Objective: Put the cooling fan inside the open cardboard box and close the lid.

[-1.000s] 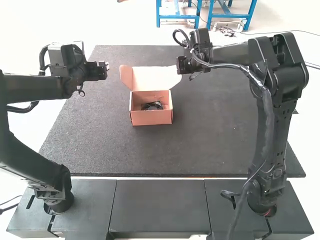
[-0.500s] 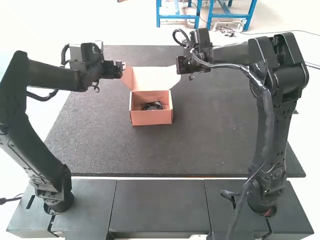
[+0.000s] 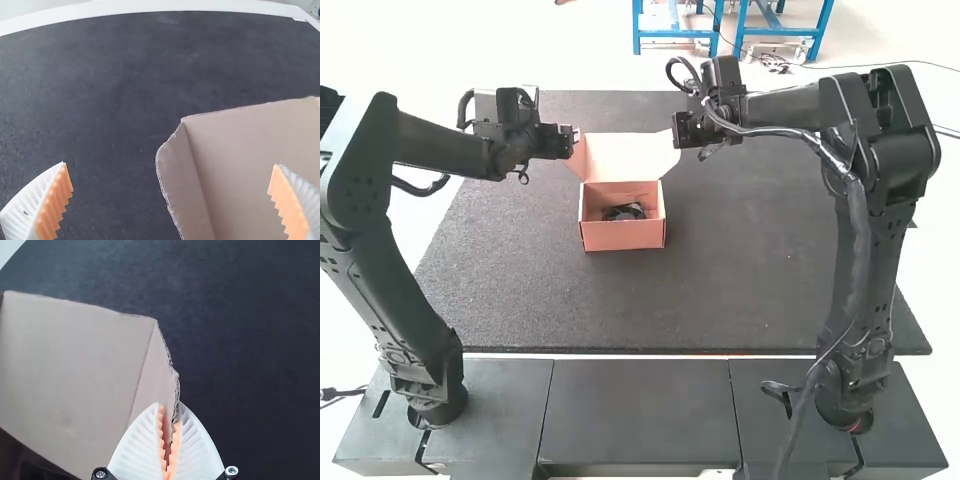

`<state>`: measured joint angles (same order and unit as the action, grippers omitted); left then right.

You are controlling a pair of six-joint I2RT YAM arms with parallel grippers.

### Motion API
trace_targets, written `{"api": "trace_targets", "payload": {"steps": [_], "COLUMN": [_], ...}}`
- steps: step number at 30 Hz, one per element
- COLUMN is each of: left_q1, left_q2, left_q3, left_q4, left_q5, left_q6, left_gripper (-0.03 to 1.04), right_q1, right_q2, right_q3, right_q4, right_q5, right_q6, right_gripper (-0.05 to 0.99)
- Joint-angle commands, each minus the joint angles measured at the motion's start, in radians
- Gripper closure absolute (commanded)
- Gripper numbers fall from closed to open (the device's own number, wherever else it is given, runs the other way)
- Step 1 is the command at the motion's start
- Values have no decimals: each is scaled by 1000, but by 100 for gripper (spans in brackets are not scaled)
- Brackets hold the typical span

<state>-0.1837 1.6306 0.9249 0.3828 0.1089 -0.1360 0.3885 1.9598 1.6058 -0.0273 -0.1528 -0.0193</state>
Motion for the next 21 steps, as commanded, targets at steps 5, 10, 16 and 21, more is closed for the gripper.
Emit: {"api": "trace_targets", "payload": {"steps": [5,10,16,21], "left_q1": [-5,-3,-5,-5], "left_q2": [9,11,17,29], "left_q3": [28,25,31,37], "left_q4": [16,30,19,-12], "left_q5": [8,8,12,54], "left_q6": [3,4,7,13], "left_gripper": [36,54,75,83], "right_q1": [4,4,3,-2], "right_q2": [-29,-29,-29,-24], "right_q3": [-26,-32,-43,-43], "right_q4": [-16,-10,0,9], "right_q5": [-31,-33,-37,-41], "right_q6": [1,2,1,2], "right_gripper": [93,93,93,93]}}
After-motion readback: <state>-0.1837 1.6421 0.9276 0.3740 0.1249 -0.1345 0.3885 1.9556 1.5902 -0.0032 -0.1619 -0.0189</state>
